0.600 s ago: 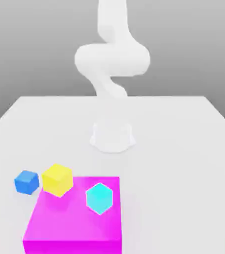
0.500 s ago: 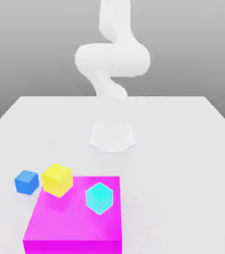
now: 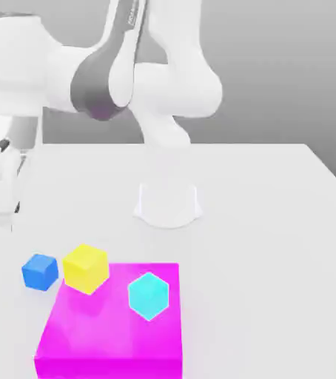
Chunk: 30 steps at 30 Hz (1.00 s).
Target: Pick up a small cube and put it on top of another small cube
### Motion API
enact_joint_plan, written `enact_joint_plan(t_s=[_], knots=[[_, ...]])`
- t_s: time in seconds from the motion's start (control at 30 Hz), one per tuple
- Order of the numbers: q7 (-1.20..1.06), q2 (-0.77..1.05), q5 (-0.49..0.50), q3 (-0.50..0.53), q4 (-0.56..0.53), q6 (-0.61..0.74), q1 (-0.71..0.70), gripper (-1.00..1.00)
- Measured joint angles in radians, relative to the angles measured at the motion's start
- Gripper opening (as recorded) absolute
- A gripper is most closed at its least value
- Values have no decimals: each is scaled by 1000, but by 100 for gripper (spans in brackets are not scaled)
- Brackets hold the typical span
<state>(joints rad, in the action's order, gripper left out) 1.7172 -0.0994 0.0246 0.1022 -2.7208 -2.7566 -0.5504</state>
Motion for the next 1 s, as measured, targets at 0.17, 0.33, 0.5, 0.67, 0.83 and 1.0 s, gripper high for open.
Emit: enact_joint_plan(t_s=[0.17,0.33,0.5,0.67,0.83,1.0], knots=[[125,173,-62,23,-72,-118,-100,0],[85,354,-132,-49,-45,-263,-150,0],[81,383,-137,-61,-40,-289,-161,-100],[96,334,-119,-46,-49,-249,-150,-100],[150,159,-49,-19,-79,-104,-129,-100],[208,-22,-45,-77,-55,98,-40,-100]])
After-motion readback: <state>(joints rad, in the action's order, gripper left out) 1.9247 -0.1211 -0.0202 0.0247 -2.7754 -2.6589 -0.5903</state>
